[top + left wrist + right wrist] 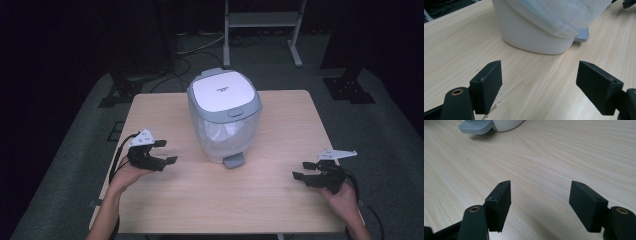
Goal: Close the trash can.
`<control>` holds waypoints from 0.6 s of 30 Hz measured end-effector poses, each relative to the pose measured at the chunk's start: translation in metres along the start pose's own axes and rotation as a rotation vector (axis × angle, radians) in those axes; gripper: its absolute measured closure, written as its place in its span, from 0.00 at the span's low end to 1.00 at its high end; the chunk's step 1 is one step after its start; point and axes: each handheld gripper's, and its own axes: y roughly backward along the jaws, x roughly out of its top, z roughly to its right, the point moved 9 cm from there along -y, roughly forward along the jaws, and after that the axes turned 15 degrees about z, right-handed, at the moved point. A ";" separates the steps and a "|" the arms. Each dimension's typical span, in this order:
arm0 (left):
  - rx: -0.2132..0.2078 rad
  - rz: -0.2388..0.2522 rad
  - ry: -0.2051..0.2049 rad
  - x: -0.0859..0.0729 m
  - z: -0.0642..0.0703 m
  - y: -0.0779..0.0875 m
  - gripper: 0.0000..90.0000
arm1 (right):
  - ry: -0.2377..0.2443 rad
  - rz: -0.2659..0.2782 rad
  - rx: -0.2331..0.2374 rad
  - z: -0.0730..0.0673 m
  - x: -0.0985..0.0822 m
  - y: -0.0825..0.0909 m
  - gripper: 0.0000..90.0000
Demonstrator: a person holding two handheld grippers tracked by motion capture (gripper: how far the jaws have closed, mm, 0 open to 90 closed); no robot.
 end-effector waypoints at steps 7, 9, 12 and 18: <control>0.007 0.017 0.002 -0.007 0.005 0.005 0.22 | -0.001 -0.006 0.003 -0.001 -0.001 -0.002 0.37; 0.008 0.015 -0.005 -0.009 0.007 0.004 0.22 | -0.002 -0.009 0.004 -0.001 -0.001 -0.002 0.37; 0.003 0.009 -0.001 -0.015 0.011 0.003 0.22 | 0.003 -0.009 0.005 -0.001 -0.002 -0.003 0.37; 0.005 0.012 0.011 -0.018 0.010 0.005 0.22 | -0.001 -0.005 0.002 -0.002 -0.002 -0.001 0.37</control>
